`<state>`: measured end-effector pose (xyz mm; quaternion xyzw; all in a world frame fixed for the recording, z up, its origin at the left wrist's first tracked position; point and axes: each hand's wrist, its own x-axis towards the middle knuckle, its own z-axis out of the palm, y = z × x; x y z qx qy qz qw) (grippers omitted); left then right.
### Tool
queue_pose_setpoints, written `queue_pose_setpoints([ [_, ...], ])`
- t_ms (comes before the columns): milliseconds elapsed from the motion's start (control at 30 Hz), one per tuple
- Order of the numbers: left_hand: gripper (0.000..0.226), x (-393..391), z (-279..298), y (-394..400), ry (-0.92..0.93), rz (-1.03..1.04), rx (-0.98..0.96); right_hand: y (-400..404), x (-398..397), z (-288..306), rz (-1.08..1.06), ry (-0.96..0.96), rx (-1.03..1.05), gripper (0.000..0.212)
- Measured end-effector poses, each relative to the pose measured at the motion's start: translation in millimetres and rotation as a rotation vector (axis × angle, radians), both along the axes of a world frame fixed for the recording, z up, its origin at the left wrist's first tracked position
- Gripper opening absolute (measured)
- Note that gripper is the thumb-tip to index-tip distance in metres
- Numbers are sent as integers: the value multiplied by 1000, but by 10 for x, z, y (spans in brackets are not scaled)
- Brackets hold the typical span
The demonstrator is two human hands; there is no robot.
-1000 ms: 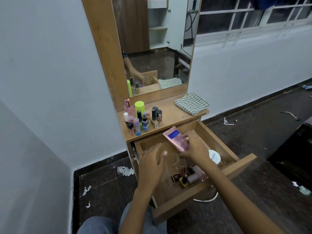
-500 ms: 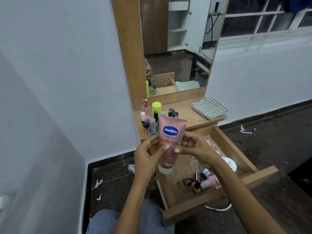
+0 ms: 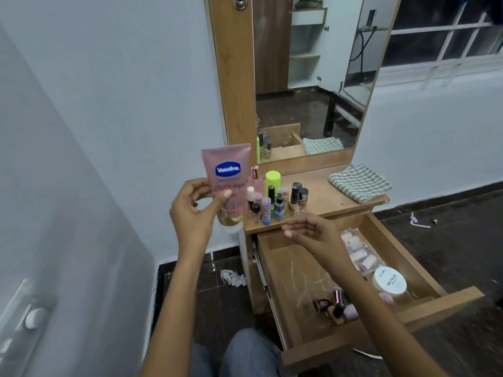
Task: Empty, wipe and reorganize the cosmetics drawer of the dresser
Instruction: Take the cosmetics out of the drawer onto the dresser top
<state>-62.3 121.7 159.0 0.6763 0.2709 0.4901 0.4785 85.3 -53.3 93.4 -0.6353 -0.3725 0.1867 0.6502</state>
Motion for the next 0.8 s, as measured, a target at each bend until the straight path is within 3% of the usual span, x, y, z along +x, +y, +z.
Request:
queue_pose_setpoints([
  [333, 40, 753, -66, 791, 29, 75, 8, -167, 106, -313, -122, -41, -90, 14],
  [800, 38, 1286, -370, 875, 46, 7, -6, -254, 245, -491, -177, -39, -145, 14],
])
